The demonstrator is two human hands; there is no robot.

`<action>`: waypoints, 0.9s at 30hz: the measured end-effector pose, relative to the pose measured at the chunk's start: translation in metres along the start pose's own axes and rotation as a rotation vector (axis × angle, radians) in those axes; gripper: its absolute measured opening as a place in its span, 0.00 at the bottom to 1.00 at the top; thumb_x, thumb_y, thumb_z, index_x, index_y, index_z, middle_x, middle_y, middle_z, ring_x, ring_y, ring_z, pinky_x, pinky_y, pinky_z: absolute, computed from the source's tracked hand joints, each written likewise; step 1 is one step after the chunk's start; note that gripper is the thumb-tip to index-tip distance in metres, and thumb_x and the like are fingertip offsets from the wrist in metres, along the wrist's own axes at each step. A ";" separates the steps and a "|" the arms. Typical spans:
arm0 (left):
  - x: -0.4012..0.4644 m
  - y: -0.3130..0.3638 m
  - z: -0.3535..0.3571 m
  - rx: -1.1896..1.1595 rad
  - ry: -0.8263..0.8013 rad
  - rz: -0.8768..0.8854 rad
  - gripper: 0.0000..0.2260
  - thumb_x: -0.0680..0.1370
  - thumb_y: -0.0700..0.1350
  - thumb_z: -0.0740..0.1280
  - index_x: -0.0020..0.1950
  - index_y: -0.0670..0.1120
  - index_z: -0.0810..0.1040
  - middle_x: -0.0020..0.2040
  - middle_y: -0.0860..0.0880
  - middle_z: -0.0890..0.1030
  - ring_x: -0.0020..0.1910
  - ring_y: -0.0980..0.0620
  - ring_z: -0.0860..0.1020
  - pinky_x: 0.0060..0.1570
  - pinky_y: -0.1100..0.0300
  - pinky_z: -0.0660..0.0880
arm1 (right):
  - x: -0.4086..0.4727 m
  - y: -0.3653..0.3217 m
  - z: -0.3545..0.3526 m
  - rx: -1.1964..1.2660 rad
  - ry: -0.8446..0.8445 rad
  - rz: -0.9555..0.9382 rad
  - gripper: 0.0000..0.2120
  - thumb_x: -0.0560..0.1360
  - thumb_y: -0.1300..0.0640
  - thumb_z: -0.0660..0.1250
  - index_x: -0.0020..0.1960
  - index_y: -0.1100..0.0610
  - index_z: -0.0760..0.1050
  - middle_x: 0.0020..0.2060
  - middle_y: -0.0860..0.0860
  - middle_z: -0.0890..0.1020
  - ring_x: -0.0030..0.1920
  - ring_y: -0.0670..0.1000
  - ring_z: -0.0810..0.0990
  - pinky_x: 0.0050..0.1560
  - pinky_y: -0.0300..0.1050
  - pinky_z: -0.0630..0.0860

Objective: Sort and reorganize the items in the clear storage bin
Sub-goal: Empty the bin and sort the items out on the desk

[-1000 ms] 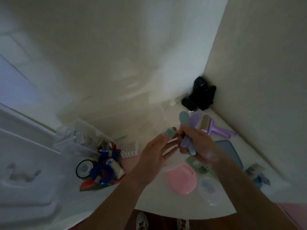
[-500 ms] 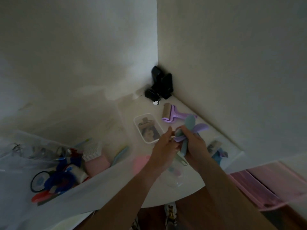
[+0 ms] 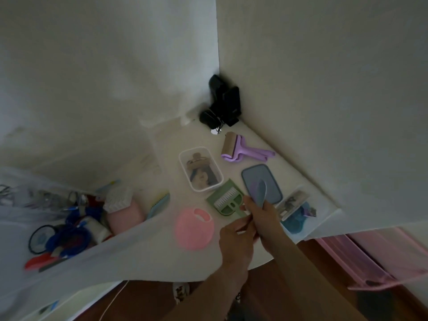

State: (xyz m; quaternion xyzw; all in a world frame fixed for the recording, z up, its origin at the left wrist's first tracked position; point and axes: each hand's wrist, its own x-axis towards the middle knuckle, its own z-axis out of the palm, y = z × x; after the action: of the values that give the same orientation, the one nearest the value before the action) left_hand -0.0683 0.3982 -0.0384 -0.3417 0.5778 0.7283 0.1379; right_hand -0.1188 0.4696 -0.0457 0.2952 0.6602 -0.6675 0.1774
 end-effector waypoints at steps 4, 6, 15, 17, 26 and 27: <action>0.007 0.005 0.005 -0.132 0.006 -0.134 0.08 0.73 0.27 0.70 0.43 0.38 0.84 0.37 0.43 0.86 0.36 0.50 0.85 0.37 0.61 0.82 | 0.013 -0.006 -0.001 -0.075 -0.002 -0.017 0.16 0.72 0.46 0.74 0.48 0.60 0.80 0.38 0.54 0.85 0.35 0.50 0.81 0.37 0.45 0.76; 0.015 0.003 0.006 -0.148 -0.011 -0.177 0.07 0.72 0.27 0.70 0.46 0.36 0.83 0.38 0.45 0.86 0.37 0.52 0.85 0.39 0.62 0.82 | 0.020 -0.009 -0.002 -0.111 -0.030 0.016 0.19 0.72 0.42 0.72 0.49 0.58 0.79 0.39 0.54 0.83 0.36 0.51 0.80 0.39 0.46 0.75; 0.072 0.030 0.028 0.118 -0.126 -0.226 0.06 0.72 0.28 0.69 0.37 0.37 0.80 0.24 0.47 0.76 0.18 0.58 0.70 0.21 0.69 0.65 | 0.102 -0.003 -0.002 0.106 0.011 0.235 0.31 0.78 0.35 0.53 0.67 0.58 0.73 0.54 0.56 0.78 0.42 0.55 0.78 0.39 0.46 0.75; 0.092 0.037 0.033 0.101 -0.097 -0.236 0.08 0.72 0.27 0.69 0.36 0.37 0.79 0.22 0.47 0.76 0.17 0.57 0.71 0.20 0.68 0.68 | 0.113 -0.001 -0.007 0.163 0.070 0.277 0.22 0.80 0.42 0.54 0.55 0.59 0.75 0.40 0.57 0.77 0.30 0.54 0.73 0.29 0.40 0.66; 0.151 0.016 0.032 0.483 0.054 -0.028 0.11 0.62 0.44 0.82 0.38 0.47 0.82 0.36 0.46 0.84 0.41 0.49 0.82 0.49 0.52 0.81 | 0.131 -0.003 -0.021 0.266 0.111 0.306 0.06 0.78 0.63 0.63 0.49 0.66 0.75 0.29 0.62 0.79 0.26 0.56 0.78 0.24 0.38 0.67; 0.151 0.014 0.030 0.564 0.046 0.031 0.10 0.66 0.45 0.80 0.41 0.45 0.82 0.38 0.46 0.84 0.41 0.49 0.81 0.47 0.53 0.79 | 0.127 -0.002 -0.024 0.313 0.082 0.302 0.05 0.78 0.64 0.62 0.48 0.64 0.76 0.31 0.60 0.82 0.26 0.55 0.80 0.25 0.38 0.68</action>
State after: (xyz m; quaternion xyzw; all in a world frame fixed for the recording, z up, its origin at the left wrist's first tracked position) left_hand -0.1962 0.3928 -0.1243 -0.2974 0.7658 0.5327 0.2031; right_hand -0.2128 0.5129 -0.1232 0.4417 0.5036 -0.7149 0.2005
